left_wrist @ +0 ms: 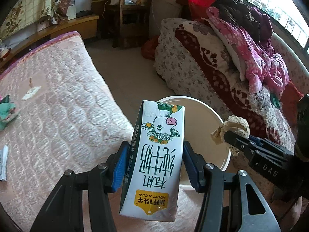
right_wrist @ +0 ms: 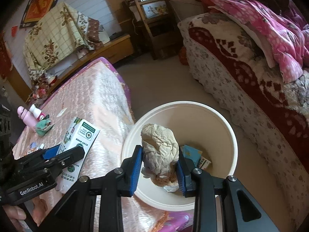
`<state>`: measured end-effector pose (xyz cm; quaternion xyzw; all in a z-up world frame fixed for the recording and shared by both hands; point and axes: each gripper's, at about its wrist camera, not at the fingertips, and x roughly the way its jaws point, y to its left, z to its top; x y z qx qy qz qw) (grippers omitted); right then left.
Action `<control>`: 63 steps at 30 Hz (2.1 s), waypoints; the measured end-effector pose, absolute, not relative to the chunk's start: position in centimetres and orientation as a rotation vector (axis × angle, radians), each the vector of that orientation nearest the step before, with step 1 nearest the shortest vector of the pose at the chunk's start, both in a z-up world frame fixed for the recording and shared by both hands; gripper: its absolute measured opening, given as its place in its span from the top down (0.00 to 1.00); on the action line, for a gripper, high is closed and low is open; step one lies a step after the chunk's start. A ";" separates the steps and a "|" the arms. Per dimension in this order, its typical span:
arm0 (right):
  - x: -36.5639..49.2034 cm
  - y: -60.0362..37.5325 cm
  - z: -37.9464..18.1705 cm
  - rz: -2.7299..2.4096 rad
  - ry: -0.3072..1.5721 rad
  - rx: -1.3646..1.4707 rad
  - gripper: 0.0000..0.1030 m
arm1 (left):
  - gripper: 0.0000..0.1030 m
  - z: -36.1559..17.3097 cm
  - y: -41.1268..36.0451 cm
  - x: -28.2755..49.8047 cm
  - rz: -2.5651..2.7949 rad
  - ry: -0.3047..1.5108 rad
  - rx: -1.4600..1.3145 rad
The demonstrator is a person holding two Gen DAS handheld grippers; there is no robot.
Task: Collect trash
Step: 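Carry the milk carton and tissue over the white bucket with both tools, then open both tools to drop the carton and tissue into the bucket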
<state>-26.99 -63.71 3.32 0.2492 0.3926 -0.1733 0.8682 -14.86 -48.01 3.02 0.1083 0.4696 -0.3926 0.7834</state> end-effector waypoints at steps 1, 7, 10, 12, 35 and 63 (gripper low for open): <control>-27.0 -63.9 3.1 -0.368 0.825 0.524 0.65 | 0.45 2.9 -48.3 -14.8 -0.853 1.018 0.231; -27.2 -64.7 2.1 -0.383 0.838 0.542 0.65 | 0.45 2.0 -49.7 -14.9 -0.878 1.037 0.225; -27.3 -65.3 1.6 -0.391 0.848 0.551 0.65 | 0.45 1.7 -50.3 -14.9 -0.882 1.042 0.230; -27.3 -65.6 1.1 -0.396 0.855 0.559 0.65 | 0.45 1.4 -50.7 -14.9 -0.886 1.049 0.225; -26.7 -66.7 -0.4 -0.429 0.879 0.587 0.60 | 0.45 0.8 -52.3 -15.0 -0.922 1.068 0.214; -26.0 -64.4 0.7 -0.398 0.867 0.592 0.33 | 0.35 3.3 -46.3 -13.9 -0.775 0.970 0.232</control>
